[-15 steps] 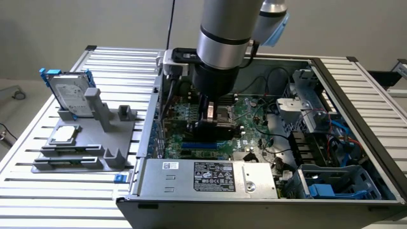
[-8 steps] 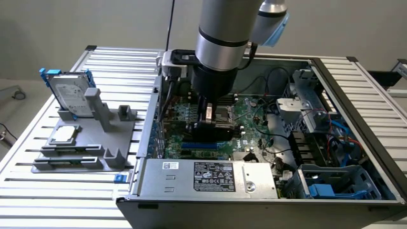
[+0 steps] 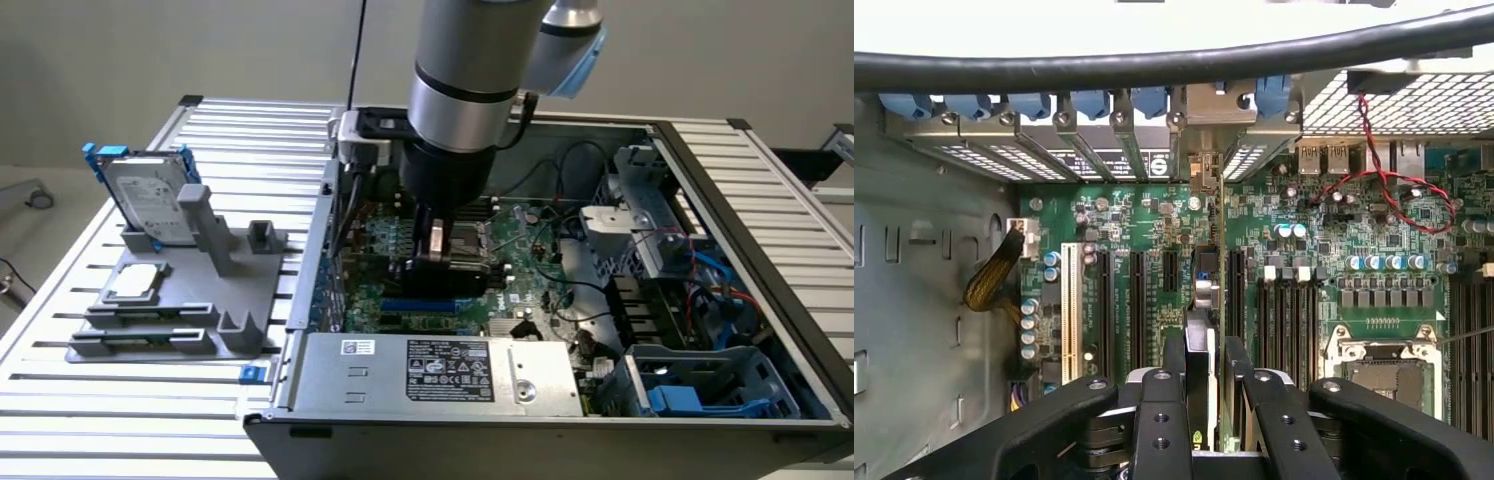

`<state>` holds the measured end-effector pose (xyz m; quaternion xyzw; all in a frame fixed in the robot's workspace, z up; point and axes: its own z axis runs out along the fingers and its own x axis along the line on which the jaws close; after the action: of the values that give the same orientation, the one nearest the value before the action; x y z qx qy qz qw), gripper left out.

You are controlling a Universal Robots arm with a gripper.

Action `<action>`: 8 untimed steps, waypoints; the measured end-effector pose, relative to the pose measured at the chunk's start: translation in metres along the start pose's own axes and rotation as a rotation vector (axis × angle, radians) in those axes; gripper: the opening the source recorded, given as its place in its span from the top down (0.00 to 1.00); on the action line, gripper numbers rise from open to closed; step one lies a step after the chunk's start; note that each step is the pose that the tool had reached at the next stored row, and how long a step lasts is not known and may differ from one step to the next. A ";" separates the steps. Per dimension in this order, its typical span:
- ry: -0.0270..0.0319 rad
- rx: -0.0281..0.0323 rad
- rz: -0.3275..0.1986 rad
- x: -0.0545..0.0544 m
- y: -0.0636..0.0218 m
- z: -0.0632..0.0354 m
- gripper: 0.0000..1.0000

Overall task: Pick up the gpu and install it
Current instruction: 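Insert the gpu into the slot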

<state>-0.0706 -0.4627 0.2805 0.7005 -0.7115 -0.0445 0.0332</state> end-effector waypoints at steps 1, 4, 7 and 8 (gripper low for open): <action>0.0000 0.0000 0.000 0.000 0.0001 0.0003 0.73; -0.0003 0.0001 0.002 0.000 0.0002 0.0015 0.73; -0.0004 0.0001 0.004 0.000 0.0005 0.0027 0.73; -0.0004 0.0001 0.004 0.000 0.0006 0.0030 0.73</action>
<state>-0.0715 -0.4627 0.2776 0.6990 -0.7130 -0.0446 0.0331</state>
